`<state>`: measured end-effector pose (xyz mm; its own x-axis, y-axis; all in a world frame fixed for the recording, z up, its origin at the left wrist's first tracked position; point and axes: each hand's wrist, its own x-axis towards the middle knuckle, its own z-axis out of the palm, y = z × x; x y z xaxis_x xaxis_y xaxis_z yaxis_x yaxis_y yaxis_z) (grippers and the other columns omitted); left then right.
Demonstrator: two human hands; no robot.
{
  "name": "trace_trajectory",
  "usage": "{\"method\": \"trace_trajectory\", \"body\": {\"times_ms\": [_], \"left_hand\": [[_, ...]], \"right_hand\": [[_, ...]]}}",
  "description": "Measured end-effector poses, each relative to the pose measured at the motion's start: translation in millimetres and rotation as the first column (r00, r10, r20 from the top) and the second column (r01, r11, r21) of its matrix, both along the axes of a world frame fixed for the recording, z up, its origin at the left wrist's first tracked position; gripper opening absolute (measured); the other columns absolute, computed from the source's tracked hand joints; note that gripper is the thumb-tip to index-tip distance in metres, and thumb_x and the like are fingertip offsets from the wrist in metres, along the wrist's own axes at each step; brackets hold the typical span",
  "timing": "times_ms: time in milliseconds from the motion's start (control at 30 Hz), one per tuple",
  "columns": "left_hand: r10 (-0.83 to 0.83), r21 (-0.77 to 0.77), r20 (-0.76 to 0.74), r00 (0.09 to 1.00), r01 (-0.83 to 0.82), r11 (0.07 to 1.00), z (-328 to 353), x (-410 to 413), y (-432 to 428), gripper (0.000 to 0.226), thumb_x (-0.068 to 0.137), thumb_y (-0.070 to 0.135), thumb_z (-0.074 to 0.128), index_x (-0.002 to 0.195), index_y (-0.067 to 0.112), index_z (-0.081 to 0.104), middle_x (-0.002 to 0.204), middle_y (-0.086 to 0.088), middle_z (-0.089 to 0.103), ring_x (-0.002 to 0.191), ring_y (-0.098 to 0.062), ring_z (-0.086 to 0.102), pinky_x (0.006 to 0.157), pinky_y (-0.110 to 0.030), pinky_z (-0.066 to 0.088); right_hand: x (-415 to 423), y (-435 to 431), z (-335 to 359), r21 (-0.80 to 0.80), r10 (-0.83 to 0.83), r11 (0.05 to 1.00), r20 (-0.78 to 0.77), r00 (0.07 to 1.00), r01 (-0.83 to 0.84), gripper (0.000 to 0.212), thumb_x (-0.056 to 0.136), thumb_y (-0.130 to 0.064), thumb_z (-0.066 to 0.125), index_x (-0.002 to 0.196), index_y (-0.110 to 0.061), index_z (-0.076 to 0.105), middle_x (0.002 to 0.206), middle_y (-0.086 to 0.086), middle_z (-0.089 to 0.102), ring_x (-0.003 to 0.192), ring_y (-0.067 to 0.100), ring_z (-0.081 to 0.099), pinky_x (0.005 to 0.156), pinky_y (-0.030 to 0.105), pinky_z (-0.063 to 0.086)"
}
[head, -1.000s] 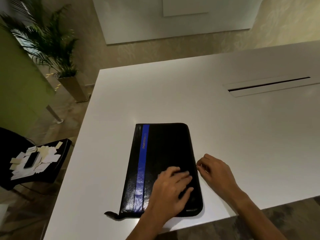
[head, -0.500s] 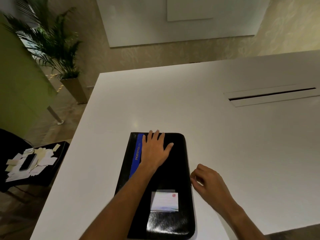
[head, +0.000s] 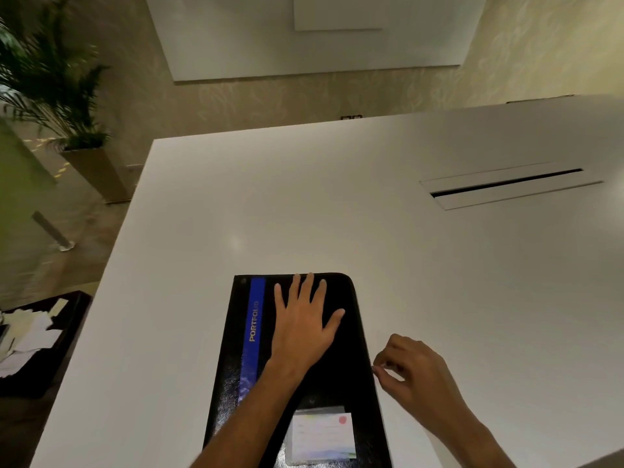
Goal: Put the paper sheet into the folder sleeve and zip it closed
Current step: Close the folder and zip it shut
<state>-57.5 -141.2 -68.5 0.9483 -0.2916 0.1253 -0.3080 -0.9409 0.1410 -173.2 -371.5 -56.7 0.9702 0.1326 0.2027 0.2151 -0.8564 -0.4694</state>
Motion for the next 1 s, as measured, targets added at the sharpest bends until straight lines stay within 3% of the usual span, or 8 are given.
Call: {"method": "trace_trajectory", "body": {"times_ms": [267,433,700,1000], "left_hand": [[-0.012,-0.017,0.013,1.000,0.012,1.000,-5,-5,6,0.081,0.108,0.072,0.019,0.166,0.021,0.043,0.174,-0.012,0.039,0.165,-0.035,0.029,0.132,-0.068,0.018],[-0.016,-0.069,0.055,0.998,0.020,0.997,-3,2,3,0.076,0.108,0.070,0.033,0.160,0.018,0.054,0.168,-0.013,0.048,0.161,-0.036,0.038,0.130,-0.069,0.024],[-0.016,-0.114,0.102,0.995,0.027,0.993,-8,-1,6,0.071,0.108,0.066,0.042,0.158,0.018,0.057,0.169,-0.010,0.048,0.162,-0.033,0.036,0.130,-0.067,0.024],[0.000,-0.190,0.097,0.995,0.018,0.982,-7,3,4,0.073,0.107,0.070,0.042,0.160,0.022,0.055,0.171,-0.002,0.045,0.165,-0.025,0.030,0.133,-0.064,0.020]], "right_hand": [[14,6,-6,-0.082,-0.056,0.995,0.059,0.997,0.061,0.013,0.093,-0.045,0.070,0.081,-0.039,0.070,0.078,-0.018,0.057,0.066,0.002,0.052,0.059,0.011,0.033],[46,0,-2,-0.089,-0.041,0.995,0.101,0.994,0.050,0.014,0.094,-0.043,0.070,0.081,-0.037,0.072,0.078,-0.016,0.060,0.066,0.002,0.057,0.053,0.022,0.047],[102,-6,-8,-0.067,-0.027,0.997,0.085,0.996,0.033,0.016,0.092,-0.043,0.067,0.079,-0.034,0.071,0.076,-0.014,0.060,0.065,0.005,0.060,0.053,0.030,0.052],[166,-9,-8,-0.014,0.013,1.000,0.096,0.995,-0.012,0.022,0.094,-0.053,0.067,0.081,-0.036,0.070,0.078,-0.020,0.056,0.067,0.003,0.059,0.053,0.021,0.050]]}}
